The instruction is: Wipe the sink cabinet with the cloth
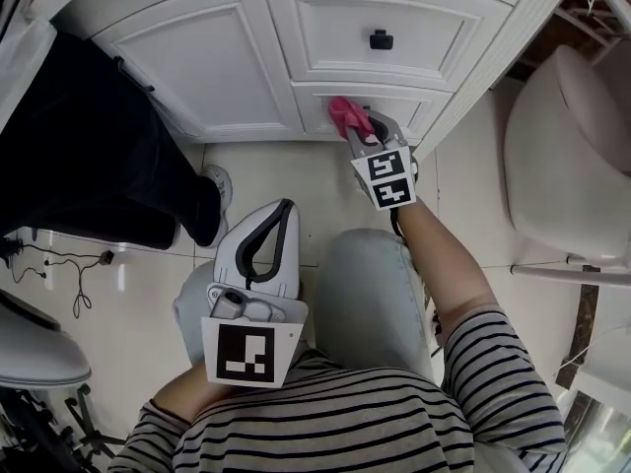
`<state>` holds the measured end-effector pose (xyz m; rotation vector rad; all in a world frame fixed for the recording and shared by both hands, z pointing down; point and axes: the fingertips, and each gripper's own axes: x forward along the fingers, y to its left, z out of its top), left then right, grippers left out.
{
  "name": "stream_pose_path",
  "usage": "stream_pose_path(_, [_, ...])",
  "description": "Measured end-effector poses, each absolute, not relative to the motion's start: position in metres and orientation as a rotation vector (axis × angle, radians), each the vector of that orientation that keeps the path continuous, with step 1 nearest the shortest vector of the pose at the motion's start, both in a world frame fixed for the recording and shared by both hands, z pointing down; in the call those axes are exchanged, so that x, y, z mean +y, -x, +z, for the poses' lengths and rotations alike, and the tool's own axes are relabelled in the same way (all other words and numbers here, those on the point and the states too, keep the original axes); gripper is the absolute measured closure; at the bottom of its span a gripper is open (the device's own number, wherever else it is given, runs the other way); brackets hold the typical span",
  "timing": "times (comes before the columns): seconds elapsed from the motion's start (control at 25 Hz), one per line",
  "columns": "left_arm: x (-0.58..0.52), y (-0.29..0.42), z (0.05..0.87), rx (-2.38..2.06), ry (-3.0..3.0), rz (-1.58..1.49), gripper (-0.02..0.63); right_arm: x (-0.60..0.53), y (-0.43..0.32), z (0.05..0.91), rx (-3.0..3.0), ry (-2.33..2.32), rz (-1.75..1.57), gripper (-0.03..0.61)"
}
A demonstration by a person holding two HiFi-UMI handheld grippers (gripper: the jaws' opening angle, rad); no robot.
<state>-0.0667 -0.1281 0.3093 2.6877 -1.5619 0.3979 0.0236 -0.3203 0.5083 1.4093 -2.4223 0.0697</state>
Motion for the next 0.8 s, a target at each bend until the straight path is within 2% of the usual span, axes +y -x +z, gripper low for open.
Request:
stream_pose_path(0.32, [-0.128,0.056,0.310,-1.545,-2.694,0.391,0.618,-0.301,-0.070,0.505,-2.447,-1.477,0.063,0.495])
stream_pose_path(0.8, [-0.130,0.056,0.311,-1.556,-2.692,0.407,0.618,-0.304,-0.183,0.525,-2.253,-1.710,0.155,0.494])
